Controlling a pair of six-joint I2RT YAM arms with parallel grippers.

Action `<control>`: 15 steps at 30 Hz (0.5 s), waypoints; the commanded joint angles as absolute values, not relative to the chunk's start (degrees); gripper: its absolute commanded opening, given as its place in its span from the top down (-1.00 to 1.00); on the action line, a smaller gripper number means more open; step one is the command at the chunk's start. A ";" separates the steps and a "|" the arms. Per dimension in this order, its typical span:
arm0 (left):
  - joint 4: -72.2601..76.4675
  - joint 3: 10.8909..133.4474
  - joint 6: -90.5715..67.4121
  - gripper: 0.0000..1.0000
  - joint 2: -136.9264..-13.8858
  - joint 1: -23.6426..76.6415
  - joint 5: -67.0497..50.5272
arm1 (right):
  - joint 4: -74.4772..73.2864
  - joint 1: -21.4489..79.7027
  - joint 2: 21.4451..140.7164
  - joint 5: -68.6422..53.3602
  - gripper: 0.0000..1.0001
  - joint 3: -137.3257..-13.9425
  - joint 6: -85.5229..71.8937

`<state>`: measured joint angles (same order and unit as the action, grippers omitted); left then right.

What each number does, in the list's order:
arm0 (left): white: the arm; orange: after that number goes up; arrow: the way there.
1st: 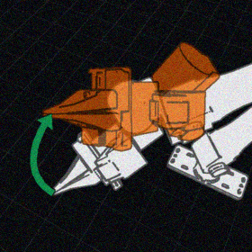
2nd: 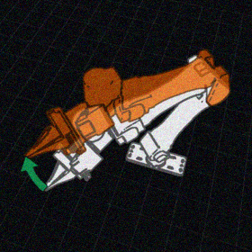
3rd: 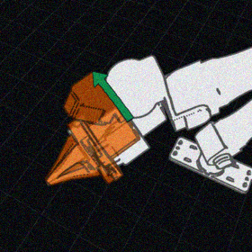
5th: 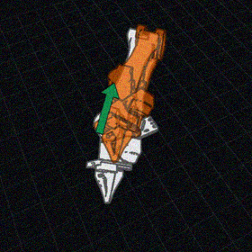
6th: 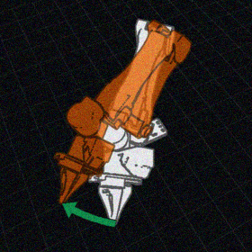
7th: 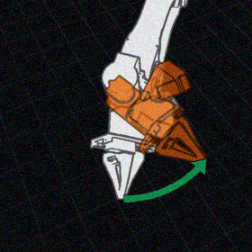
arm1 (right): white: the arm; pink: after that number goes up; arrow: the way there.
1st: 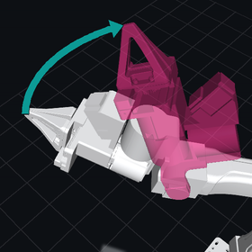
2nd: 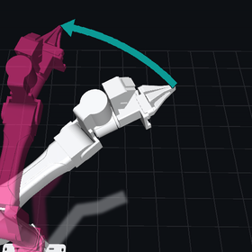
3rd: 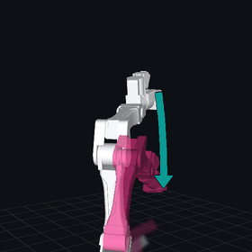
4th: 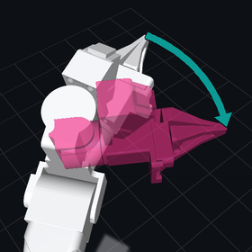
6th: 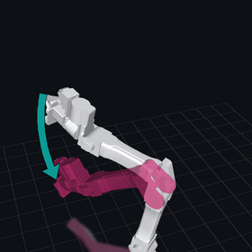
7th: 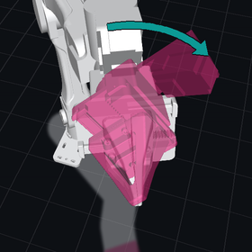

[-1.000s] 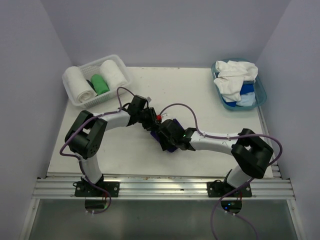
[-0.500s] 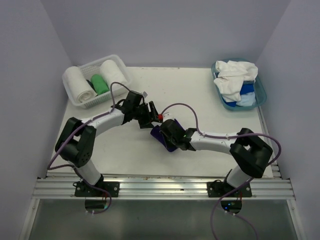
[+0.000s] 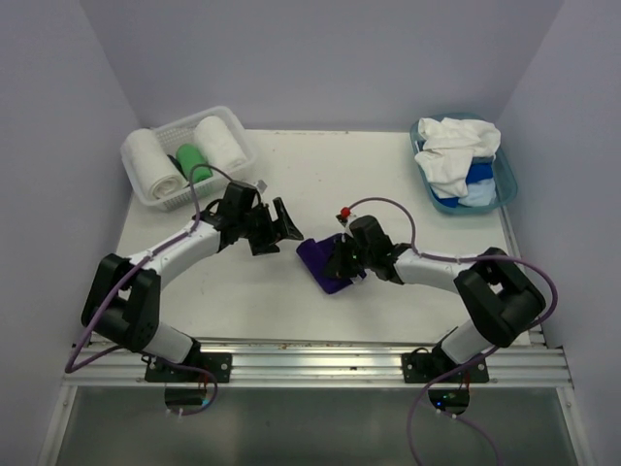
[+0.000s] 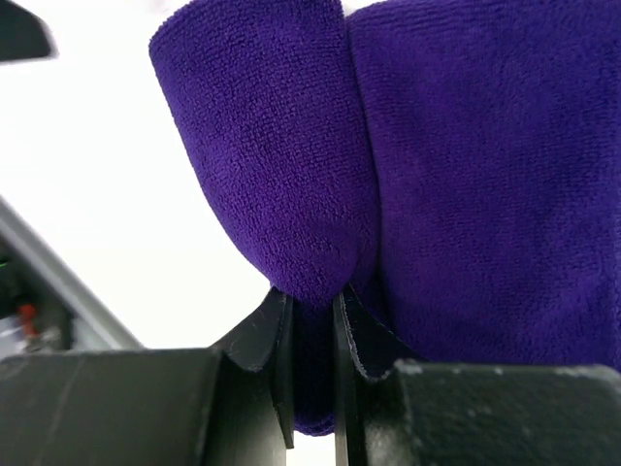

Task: Roll the towels
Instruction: Roll the towel

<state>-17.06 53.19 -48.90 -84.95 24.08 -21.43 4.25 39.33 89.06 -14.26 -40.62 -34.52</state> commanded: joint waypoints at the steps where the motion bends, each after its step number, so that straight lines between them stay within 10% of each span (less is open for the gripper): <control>1: -14.33 52.21 -48.60 -0.73 -86.04 25.74 -23.38 | 7.46 38.15 88.33 -26.17 1.00 -37.80 -40.06; 15: -8.97 49.75 -49.83 -0.66 -90.35 29.27 -23.47 | 19.76 31.64 91.67 -38.93 1.00 -32.70 -51.67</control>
<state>-12.71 50.61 -49.08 -90.24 28.91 -22.98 15.22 32.38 90.08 -33.47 -33.43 -47.24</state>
